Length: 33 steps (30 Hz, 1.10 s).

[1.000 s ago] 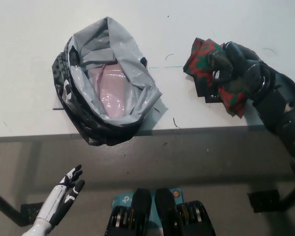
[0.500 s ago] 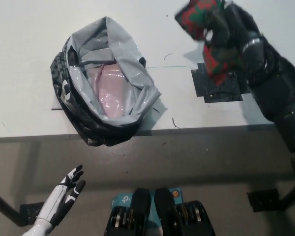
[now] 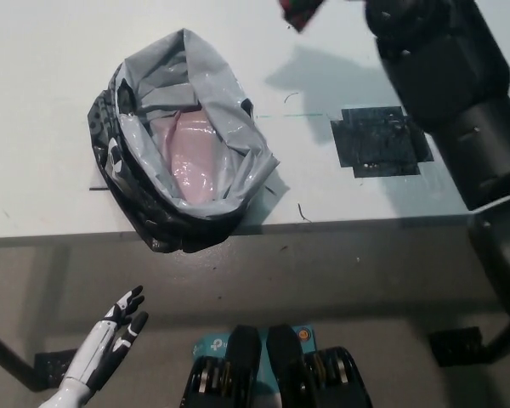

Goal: The robot uses its right hand to pick up a bag of coffee beans and puts it in the black plastic bag, then the robot grabs the top of the bag and lifts it.

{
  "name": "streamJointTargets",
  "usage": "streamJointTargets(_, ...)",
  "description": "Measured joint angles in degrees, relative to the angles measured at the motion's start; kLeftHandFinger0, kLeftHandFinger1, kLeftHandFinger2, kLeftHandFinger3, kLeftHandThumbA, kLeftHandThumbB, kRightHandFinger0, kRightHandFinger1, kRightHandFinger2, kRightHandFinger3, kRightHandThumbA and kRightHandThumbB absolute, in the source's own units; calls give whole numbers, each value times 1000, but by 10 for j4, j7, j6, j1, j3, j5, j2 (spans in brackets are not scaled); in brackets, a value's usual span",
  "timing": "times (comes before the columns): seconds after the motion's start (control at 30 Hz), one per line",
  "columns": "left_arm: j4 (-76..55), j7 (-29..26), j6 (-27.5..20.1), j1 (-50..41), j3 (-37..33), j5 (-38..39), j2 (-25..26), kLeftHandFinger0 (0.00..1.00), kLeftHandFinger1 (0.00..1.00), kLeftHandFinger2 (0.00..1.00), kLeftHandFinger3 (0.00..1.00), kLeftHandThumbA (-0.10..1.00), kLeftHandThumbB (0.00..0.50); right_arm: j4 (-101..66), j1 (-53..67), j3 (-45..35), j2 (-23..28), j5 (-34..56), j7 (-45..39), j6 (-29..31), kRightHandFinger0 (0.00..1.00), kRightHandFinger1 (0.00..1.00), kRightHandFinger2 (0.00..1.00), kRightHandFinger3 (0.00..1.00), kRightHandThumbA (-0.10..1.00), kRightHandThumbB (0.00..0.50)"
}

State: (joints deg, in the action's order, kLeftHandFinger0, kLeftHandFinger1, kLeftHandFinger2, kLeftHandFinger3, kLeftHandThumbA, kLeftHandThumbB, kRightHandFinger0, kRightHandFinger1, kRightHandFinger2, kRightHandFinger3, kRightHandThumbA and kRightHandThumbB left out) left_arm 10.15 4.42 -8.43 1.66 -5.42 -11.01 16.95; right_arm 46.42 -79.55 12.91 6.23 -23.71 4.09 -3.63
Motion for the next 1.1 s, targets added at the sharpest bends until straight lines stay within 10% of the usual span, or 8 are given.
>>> streamJointTargets(0.43,2,4,-2,4,-3,-3,0,1000,1000,1000,1000,1000,219,126,-40,6,-83,-1,21,7,0,248,684,733,-100,229)
streamJointTargets(0.93,1,13,-2,11,-3,-8,0,1000,1000,1000,1000,1000,247,261,-7,28,-132,-4,72,48,0,420,895,922,-100,159)
streamJointTargets(1.1,0,14,-2,11,-3,-10,0,1000,1000,1000,1000,1000,251,278,11,28,-150,-3,80,52,0,262,641,676,-100,230)
